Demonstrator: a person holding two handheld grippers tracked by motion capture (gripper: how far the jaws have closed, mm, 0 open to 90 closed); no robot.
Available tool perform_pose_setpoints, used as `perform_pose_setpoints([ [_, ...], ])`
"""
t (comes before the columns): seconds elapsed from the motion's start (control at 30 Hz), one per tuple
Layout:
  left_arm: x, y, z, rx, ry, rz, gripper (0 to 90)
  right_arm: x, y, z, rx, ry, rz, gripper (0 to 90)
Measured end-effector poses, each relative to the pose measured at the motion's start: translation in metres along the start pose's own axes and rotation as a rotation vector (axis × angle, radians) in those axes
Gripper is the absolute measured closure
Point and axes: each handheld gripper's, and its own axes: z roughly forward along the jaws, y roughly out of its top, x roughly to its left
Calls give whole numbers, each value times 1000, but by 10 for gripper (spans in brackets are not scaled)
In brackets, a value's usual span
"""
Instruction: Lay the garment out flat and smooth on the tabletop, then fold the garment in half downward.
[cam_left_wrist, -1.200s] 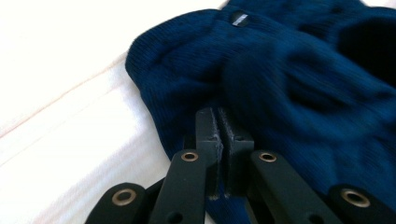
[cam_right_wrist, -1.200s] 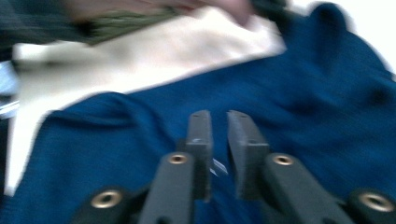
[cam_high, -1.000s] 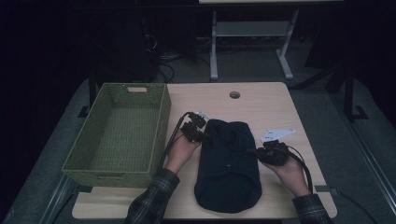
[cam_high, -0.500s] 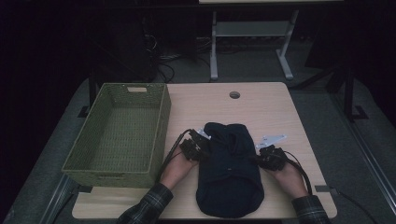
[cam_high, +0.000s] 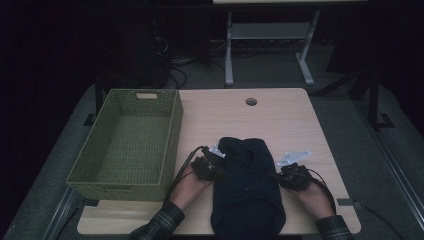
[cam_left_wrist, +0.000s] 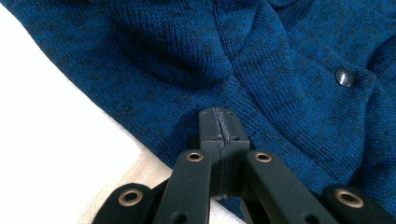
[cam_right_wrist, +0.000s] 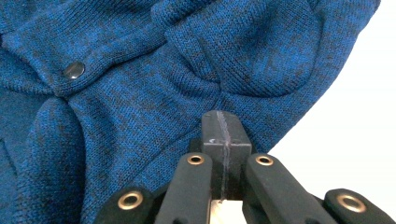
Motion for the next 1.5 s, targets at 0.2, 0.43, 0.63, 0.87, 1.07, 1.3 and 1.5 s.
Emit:
perform_pose_setpoints([
  [0.2, 2, 1, -1, -10, -10, -6, 854, -4, 0, -2, -12, 15, 10, 826],
  [0.43, 7, 12, -17, -26, 12, 13, 725, -15, 13, -14, -61, 36, 30, 676],
  [0.63, 16, 29, -38, -82, 41, 18, 649, -28, 30, -19, -84, 22, 37, 626],
  [0.87, 36, 56, -46, -135, 72, -9, 642, -52, 60, -18, -86, 20, 54, 582],
  [1.07, 60, 68, -35, -128, 96, -34, 636, -72, 75, -4, -86, 29, 89, 563],
  [1.3, 86, 73, -4, -69, 97, -82, 596, -95, 80, 20, -76, 24, 126, 547],
  [1.5, 95, 70, 16, -35, 91, -90, 568, -105, 79, 39, -65, 49, 152, 559],
])
